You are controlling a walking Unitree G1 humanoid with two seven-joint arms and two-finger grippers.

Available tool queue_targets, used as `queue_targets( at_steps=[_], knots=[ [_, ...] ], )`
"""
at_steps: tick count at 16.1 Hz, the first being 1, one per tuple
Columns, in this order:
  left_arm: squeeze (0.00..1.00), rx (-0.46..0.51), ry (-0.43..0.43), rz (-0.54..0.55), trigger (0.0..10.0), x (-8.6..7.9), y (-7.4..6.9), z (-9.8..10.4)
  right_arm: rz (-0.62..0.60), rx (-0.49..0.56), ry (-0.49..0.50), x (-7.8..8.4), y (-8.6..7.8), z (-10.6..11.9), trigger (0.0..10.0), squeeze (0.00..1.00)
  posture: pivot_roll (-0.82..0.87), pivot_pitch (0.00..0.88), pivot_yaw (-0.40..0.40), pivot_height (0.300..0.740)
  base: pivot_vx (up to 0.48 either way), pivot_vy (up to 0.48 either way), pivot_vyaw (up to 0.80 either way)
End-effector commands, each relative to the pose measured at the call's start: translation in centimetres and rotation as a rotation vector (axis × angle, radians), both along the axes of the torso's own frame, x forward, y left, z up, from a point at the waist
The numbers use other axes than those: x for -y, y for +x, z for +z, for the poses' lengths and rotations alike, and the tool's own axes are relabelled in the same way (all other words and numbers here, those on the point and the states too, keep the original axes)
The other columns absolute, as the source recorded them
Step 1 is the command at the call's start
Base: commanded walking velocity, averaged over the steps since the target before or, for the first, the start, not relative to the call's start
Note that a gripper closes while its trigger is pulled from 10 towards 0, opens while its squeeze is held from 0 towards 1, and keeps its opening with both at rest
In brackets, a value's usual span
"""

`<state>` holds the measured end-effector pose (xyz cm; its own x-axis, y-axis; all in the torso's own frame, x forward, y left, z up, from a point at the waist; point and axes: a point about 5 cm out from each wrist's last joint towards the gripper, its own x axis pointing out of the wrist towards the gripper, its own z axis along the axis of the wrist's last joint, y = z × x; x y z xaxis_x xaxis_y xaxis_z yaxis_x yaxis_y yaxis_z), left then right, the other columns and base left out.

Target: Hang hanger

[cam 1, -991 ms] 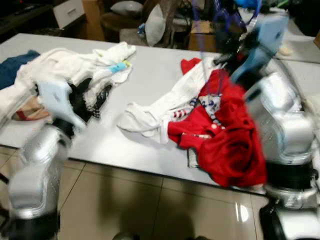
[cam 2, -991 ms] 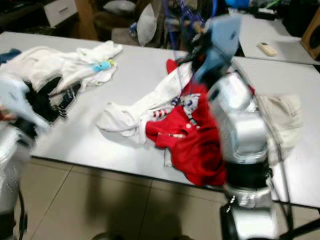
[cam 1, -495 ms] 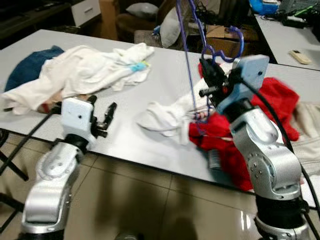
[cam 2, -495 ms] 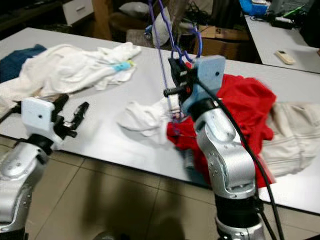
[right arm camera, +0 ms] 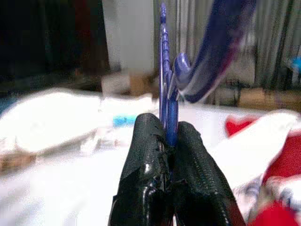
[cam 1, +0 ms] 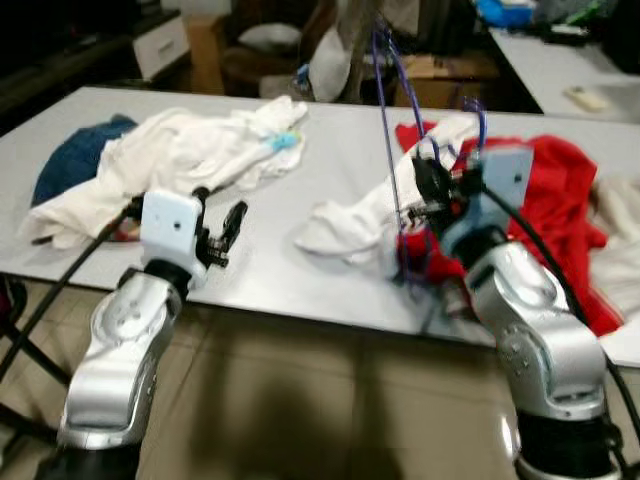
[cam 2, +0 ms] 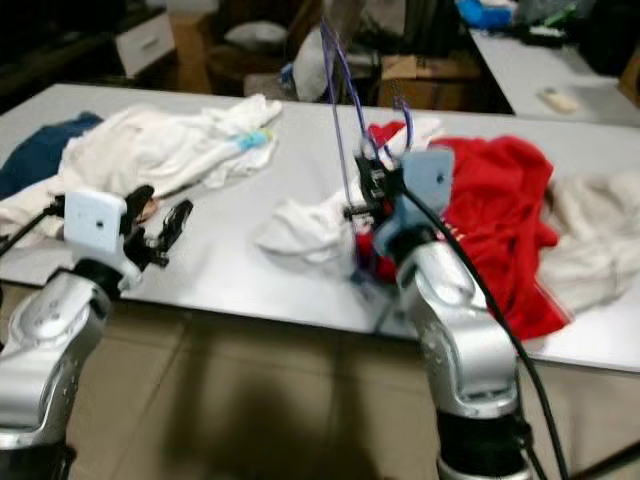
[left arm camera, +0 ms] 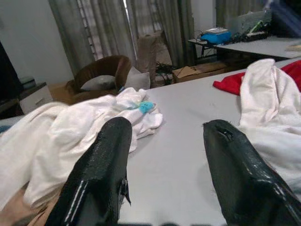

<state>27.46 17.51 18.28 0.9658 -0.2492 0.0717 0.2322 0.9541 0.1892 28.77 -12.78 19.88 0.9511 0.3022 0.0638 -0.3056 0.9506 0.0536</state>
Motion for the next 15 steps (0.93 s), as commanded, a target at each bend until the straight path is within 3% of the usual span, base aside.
queue_targets(
  at_steps=[1,4,7,10,15],
  knots=[
    [0.0,-0.03,-0.008,0.022,10.0,-0.2,-0.1,-0.7,0.072,0.01,-0.019,-1.0,-0.1,0.2,10.0,0.0,0.02,0.023,0.036,0.74,0.0,0.412,0.0],
    [0.0,-0.047,-0.007,0.036,10.0,-0.2,-0.6,-1.4,0.055,-0.029,-0.05,-0.9,0.2,-1.2,10.0,0.0,0.03,0.027,0.007,0.74,0.0,0.415,0.0],
    [0.0,-0.07,-0.004,0.053,10.0,-0.7,-0.8,-2.2,0.067,-0.075,-0.005,-1.4,0.0,-2.5,10.0,0.0,0.03,0.021,0.008,0.74,0.0,0.417,0.0],
    [0.0,-0.077,0.009,0.037,10.0,-0.2,-0.6,-2.5,0.044,-0.156,0.097,-1.0,0.2,-4.0,10.0,0.0,0.04,0.008,0.008,0.74,0.0,0.415,-0.79],
    [0.0,-0.087,0.006,0.033,10.0,-0.4,-0.3,-2.9,-0.075,-0.185,0.137,0.9,0.3,-5.2,10.0,0.0,0.03,0.0,0.019,0.74,0.0,0.417,-0.78]
  ],
)
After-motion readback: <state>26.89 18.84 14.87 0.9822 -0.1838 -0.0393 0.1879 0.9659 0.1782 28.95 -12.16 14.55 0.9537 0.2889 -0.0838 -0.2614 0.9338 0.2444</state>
